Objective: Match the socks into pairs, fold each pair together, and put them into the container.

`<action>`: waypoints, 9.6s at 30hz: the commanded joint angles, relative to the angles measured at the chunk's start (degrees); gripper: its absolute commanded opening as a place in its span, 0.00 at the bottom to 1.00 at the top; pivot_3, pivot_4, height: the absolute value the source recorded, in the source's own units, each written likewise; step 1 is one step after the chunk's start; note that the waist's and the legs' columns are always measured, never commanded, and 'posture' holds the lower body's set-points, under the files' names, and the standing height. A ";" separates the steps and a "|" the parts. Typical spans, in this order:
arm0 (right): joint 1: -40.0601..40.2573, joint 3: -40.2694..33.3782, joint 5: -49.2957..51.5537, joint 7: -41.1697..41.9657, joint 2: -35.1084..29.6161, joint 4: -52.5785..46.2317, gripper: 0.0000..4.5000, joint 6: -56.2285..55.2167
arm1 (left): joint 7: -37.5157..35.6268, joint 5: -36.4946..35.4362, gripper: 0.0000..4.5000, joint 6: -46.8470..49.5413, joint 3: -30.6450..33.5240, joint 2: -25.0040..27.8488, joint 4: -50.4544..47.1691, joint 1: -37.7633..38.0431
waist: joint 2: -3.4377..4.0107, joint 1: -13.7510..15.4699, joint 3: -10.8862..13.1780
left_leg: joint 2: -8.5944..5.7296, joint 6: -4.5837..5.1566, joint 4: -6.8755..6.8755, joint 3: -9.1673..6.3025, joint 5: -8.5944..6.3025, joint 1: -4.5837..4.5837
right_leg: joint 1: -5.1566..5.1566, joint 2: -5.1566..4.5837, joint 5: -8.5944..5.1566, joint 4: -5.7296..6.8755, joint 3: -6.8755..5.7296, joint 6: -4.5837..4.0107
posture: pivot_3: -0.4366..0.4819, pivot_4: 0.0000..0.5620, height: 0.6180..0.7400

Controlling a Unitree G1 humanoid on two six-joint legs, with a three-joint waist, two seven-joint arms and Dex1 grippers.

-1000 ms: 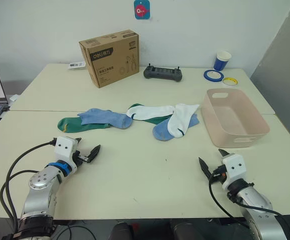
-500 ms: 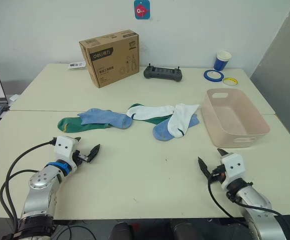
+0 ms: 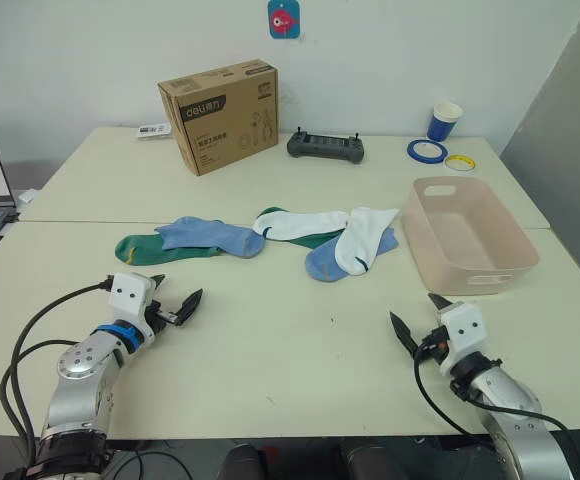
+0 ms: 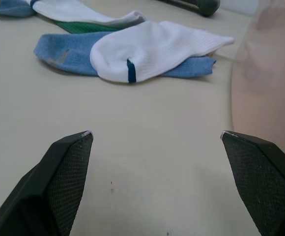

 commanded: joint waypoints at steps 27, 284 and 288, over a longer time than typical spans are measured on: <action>-10.28 2.26 -0.48 -3.00 0.74 -5.46 1.00 9.83 | 4.75 21.46 1.00 -19.01 -21.42 -11.44 37.25 -40.43 | 0.02 1.10 0.01 | -0.08 0.03 0.36 -0.18 -0.01 -0.22 | 0.03 0.17 0.08 0.00 0.06 0.05 | 0.48 0.27 1.00; -16.26 12.47 38.61 34.63 -28.42 -19.59 0.00 29.83 | -51.34 -16.24 0.01 25.26 -29.46 33.79 -35.68 -5.77 | -0.14 -1.54 0.92 | -0.04 0.14 0.77 -0.31 0.05 -0.02 | 0.03 0.00 -0.64 0.87 -0.11 -0.17 | 0.48 0.27 1.00; -15.42 12.35 39.02 31.03 -24.77 -15.65 0.00 32.59 | -49.66 -13.43 0.01 32.02 -32.50 30.82 -31.16 -10.11 | -0.25 -1.52 0.98 | -0.06 0.14 0.76 -0.44 0.05 -0.06 | 0.02 0.03 -0.65 0.85 -0.21 -0.18 | 0.48 0.27 1.00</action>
